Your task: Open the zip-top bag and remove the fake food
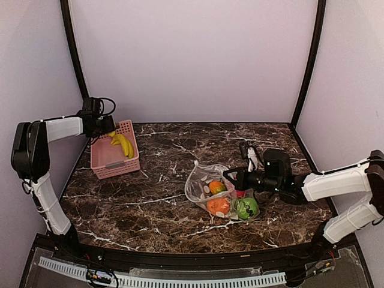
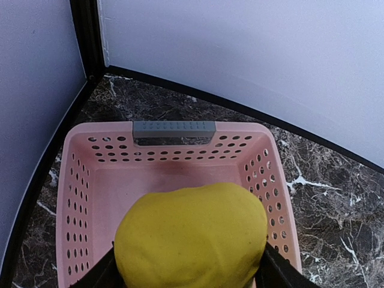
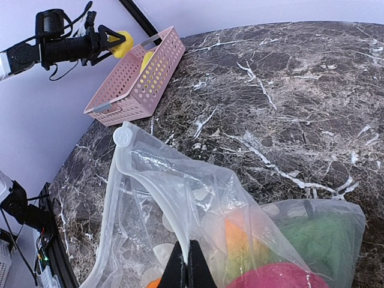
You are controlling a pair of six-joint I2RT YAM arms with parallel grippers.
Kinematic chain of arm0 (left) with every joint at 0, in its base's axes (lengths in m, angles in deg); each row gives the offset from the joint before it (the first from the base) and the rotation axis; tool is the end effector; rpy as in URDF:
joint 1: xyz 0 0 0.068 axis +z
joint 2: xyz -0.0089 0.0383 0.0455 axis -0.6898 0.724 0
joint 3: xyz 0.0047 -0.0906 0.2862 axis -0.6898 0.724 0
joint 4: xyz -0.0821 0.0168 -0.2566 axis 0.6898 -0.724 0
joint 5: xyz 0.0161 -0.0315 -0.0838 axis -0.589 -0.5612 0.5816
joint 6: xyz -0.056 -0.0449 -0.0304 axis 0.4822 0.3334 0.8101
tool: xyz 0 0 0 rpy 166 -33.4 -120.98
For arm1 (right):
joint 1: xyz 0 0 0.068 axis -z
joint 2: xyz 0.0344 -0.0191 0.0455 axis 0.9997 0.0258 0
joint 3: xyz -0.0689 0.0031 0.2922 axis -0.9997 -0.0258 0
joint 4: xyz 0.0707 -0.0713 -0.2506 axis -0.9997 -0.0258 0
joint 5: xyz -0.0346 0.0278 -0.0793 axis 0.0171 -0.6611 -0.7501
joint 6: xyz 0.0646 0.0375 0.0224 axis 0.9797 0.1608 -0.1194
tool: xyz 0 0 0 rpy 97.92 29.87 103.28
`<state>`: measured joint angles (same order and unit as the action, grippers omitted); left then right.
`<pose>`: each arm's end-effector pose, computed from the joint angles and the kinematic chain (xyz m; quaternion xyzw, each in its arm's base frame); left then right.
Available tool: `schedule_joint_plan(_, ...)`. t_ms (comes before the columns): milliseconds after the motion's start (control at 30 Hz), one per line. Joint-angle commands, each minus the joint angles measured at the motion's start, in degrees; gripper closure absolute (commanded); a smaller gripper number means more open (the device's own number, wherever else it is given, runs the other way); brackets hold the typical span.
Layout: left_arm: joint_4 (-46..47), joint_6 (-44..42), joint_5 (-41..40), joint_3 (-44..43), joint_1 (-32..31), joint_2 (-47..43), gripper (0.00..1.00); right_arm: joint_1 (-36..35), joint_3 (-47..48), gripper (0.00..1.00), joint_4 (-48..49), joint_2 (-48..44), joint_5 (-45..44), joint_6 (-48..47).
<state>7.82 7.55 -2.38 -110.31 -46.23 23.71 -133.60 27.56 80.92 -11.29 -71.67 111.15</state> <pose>0.4541 -0.0119 0.2639 -0.1667 0.8535 -0.0412 0.4919 0.2086 0.2222 0.2046 -0.1325 0.8014 0.4055 0.4192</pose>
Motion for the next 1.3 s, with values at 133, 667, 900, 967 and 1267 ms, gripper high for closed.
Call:
schedule_joint_plan(133,-7.9,-0.51,-5.5,-7.53,0.77,8.49,0.44,0.29,0.72,1.0,-1.14,-2.76,1.03,-1.22)
schedule_joint_plan(667,-14.02,-0.67,-11.29,-14.24,1.73,16.99,0.24,0.7,2.22,1.0,-2.36,-3.76,1.79,-2.52)
schedule_joint_plan(900,-17.14,-2.22,-8.91,-19.04,1.73,16.08,0.16,0.78,2.58,1.0,-3.12,-4.18,1.67,-3.09)
schedule_joint_plan(967,-17.63,-2.62,-7.93,-19.32,1.69,14.8,0.15,0.74,2.79,1.0,-3.34,-4.44,1.71,-3.17)
schedule_joint_plan(1267,-12.28,-10.28,-3.51,-10.63,-2.04,0.69,0.01,0.78,3.18,1.0,-4.29,-6.07,1.69,-3.78)
